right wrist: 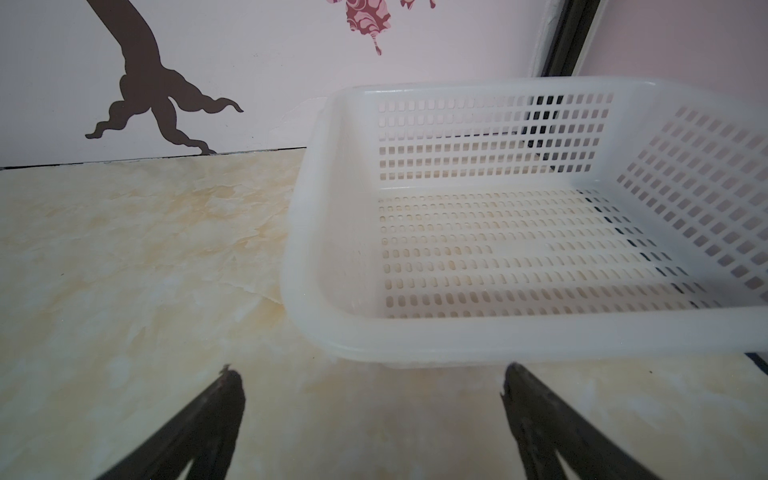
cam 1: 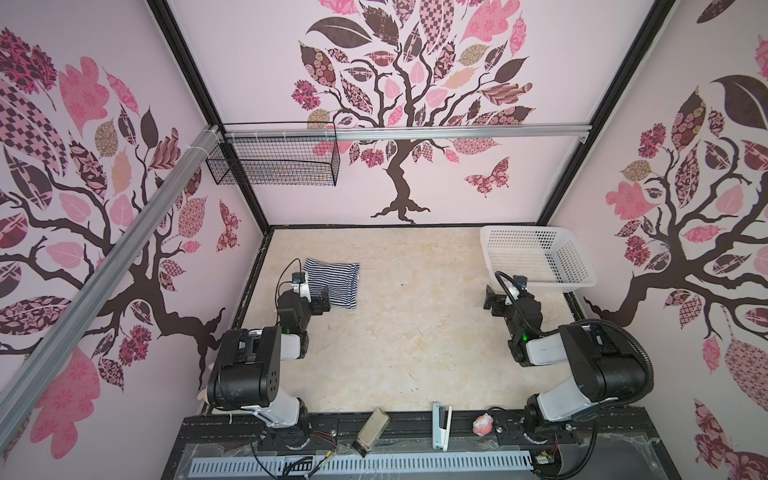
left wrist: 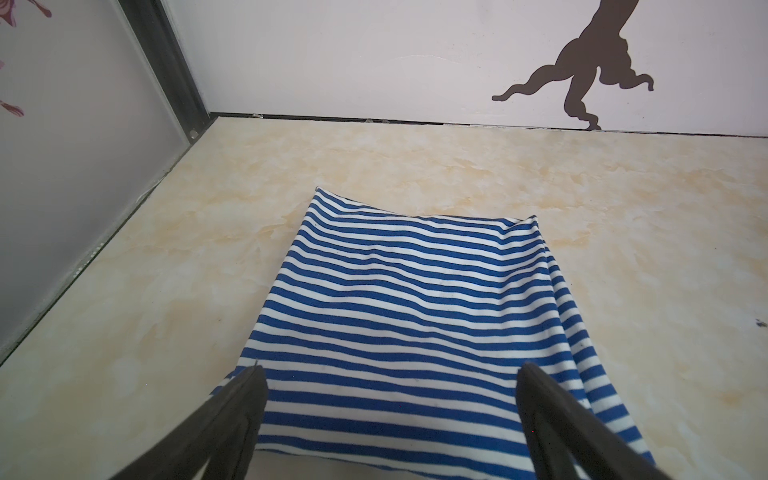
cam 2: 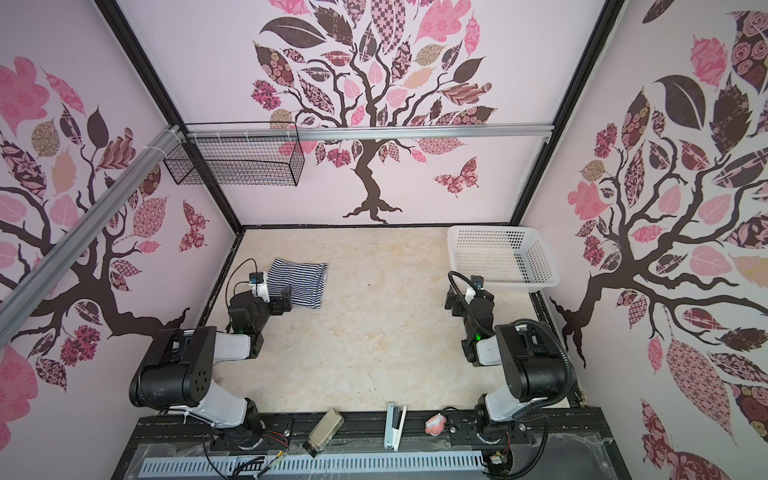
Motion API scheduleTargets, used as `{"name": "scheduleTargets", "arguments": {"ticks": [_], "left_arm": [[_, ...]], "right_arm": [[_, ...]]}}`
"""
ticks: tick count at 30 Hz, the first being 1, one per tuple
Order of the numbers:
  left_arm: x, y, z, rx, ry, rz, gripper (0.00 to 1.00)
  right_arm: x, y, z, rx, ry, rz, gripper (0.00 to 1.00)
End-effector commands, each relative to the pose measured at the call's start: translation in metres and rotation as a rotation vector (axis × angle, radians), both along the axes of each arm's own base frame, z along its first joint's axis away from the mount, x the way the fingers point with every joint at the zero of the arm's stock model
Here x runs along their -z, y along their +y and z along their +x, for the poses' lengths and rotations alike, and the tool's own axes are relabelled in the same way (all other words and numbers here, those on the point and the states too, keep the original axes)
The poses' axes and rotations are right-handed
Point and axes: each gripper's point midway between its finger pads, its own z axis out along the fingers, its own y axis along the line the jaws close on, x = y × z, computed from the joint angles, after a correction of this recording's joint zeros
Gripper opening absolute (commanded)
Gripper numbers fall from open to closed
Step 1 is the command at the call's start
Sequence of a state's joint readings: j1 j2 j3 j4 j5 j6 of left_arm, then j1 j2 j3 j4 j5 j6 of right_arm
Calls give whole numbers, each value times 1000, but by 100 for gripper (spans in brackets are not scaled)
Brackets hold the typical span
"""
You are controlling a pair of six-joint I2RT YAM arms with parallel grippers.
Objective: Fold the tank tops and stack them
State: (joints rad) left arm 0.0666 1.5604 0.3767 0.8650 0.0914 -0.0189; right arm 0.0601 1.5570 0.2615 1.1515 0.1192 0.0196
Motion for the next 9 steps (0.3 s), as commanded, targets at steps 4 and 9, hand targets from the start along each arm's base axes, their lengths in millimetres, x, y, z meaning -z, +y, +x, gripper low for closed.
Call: {"name": "scheduleTargets", "arguments": {"ticks": [4,9], "left_arm": [[-4,0,3,-18,-7,22,97],[-5,0,3,-18,-10,23,97]], "right_arm": [[-9,-2,7,10,-29,11,100],[-10,-2,7,10,-31,10,100]]}}
